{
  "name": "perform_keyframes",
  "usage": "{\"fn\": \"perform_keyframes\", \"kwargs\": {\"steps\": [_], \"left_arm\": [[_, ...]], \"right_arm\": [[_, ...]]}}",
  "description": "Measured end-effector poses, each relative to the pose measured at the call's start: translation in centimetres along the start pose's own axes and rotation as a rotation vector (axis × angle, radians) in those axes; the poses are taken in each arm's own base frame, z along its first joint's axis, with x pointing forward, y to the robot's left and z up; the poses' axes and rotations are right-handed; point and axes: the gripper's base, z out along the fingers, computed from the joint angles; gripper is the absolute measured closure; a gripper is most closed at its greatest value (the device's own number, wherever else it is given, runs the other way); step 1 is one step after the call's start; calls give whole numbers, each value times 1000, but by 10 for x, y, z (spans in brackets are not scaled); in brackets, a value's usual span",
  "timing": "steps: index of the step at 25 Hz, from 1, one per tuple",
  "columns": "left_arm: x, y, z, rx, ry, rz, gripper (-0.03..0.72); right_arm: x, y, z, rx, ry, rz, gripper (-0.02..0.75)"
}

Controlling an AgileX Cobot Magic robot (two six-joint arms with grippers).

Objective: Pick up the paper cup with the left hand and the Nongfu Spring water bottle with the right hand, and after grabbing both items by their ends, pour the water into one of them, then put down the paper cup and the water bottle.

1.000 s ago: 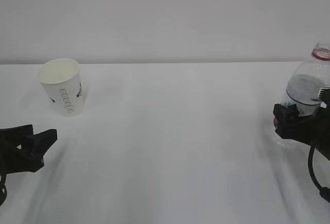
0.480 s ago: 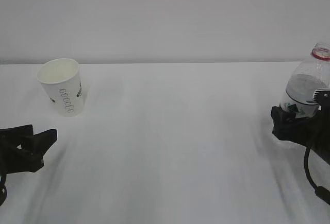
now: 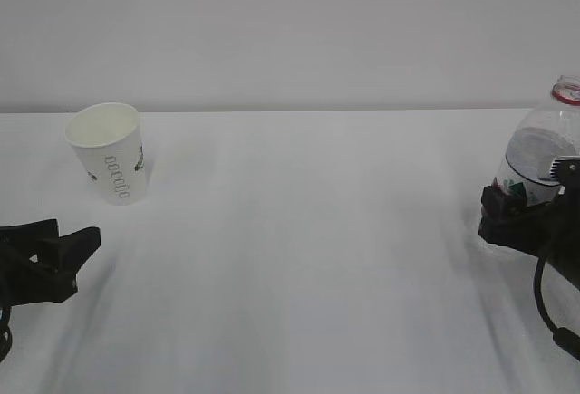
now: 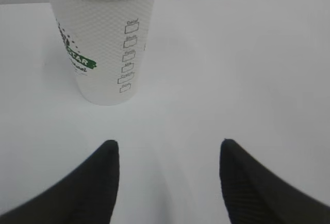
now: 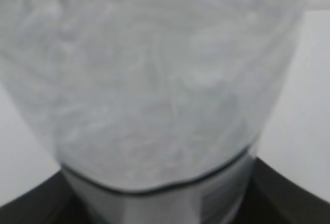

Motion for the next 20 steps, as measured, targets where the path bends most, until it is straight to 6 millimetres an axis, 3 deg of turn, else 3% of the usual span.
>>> {"fn": "perform_keyframes", "kwargs": {"steps": [20], "left_arm": [[0,0,0,0,0,0,237]], "right_arm": [[-1,0,0,-3,0,-10,288]]}}
